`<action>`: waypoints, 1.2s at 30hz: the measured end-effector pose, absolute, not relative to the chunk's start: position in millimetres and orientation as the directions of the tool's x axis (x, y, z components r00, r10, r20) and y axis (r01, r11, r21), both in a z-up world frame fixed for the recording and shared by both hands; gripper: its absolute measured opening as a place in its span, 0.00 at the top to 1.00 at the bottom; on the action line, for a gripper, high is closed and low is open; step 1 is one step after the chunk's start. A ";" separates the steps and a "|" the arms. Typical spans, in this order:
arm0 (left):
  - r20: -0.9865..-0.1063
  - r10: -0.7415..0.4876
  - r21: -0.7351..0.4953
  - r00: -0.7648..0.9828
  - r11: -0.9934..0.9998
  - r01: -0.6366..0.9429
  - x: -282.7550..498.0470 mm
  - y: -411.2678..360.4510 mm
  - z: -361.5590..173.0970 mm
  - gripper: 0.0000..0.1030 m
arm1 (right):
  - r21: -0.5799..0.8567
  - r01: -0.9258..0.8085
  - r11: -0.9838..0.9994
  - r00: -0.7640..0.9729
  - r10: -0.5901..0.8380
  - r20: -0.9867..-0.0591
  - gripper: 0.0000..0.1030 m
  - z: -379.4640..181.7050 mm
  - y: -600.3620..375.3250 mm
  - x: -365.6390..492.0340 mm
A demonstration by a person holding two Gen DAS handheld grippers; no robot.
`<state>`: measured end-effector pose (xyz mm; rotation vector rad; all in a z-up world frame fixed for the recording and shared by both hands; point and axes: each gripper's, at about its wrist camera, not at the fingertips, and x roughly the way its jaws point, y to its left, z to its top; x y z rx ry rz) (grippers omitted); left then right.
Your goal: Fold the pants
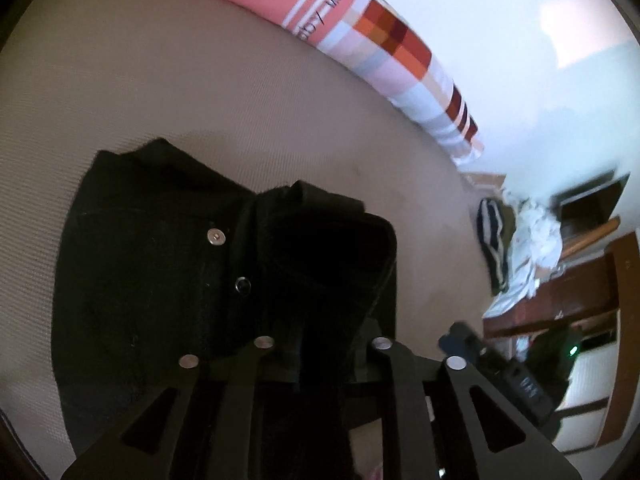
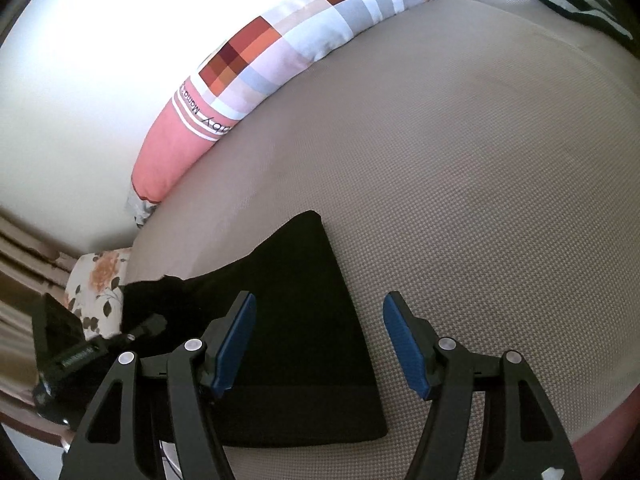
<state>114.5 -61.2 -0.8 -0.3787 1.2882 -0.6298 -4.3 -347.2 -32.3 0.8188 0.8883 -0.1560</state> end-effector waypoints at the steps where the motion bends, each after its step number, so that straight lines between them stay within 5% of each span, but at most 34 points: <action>1: -0.769 -0.621 -0.582 0.148 0.777 0.239 111.9 -63.7 -0.8 0.75 | 0.569 0.441 0.694 0.641 0.200 -0.741 0.38 -32.1 -347.6 -4.2; 5: -0.742 -0.651 -0.581 0.159 0.744 0.330 102.2 -73.5 10.6 0.45 | 0.565 0.447 0.693 0.638 0.195 -0.745 0.38 -32.7 -348.5 -4.2; 9: -0.732 -0.642 -0.530 0.228 0.747 0.400 94.3 -70.6 28.0 0.38 | 0.562 0.442 0.700 0.636 0.198 -0.746 0.38 -32.5 -346.0 -1.3; 24: -0.838 -0.287 -0.222 0.464 0.956 0.190 87.3 30.0 8.2 0.37 | 0.656 0.272 0.705 0.569 0.432 -0.700 0.38 -49.9 -305.0 17.5; 36: -0.874 -0.227 -0.164 0.430 0.970 0.178 77.4 39.9 -22.1 0.37 | 0.665 0.262 0.700 0.477 0.505 -0.720 0.38 -74.4 -283.4 31.2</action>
